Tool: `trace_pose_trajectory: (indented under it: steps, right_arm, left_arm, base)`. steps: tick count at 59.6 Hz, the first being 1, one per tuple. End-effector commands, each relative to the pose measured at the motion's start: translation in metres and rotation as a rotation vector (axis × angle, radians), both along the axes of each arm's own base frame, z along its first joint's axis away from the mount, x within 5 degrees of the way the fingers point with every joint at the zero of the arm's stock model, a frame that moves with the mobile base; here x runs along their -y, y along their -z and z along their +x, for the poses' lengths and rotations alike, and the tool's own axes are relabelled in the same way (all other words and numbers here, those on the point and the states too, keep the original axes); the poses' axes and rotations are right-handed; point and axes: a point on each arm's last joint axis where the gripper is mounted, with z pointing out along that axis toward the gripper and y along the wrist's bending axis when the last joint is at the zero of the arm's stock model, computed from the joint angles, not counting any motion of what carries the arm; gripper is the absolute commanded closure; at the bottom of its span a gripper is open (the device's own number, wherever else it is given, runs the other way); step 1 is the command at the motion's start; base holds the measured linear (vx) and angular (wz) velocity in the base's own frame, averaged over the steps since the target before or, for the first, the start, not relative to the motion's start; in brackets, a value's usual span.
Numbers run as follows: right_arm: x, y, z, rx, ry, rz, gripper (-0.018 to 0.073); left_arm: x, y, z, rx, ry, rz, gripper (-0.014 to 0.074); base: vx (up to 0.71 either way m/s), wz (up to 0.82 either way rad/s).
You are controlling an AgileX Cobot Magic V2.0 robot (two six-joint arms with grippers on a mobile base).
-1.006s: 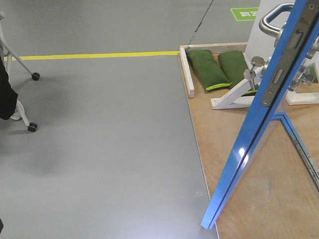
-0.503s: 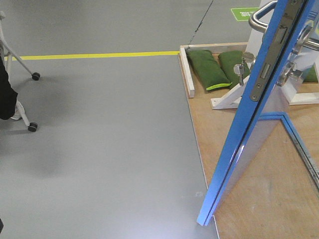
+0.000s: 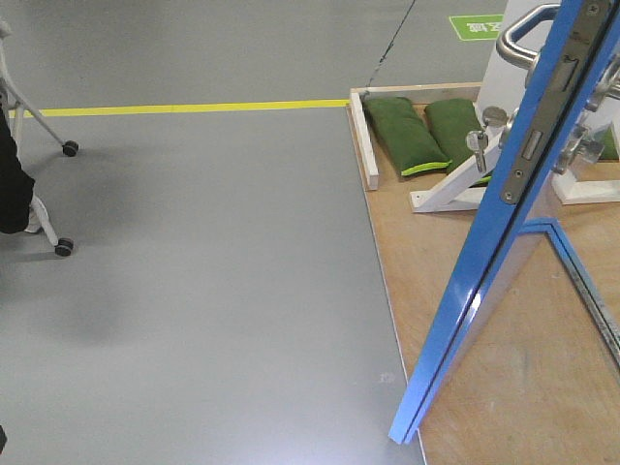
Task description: Move to blue door and open it
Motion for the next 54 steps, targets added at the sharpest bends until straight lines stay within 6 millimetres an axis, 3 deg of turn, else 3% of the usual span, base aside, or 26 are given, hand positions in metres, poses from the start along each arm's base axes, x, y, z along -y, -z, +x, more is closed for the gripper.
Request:
trace_pose_trajectory:
  steps: [1,54]
  right_arm:
    - [-0.0066,-0.0236,-0.0108,0.091,0.002,0.005,0.0564]
    - [-0.0066,-0.0236,-0.0108,0.091,0.002,0.005,0.0564]
  left_arm:
    - [0.0009,-0.0193,-0.0002,0.127,0.010,-0.005,0.0526]
    - [0.0009,-0.0193,-0.0002,0.127,0.010,-0.005,0.0526]
  base:
    - [0.00,0.01]
    - [0.03,0.08]
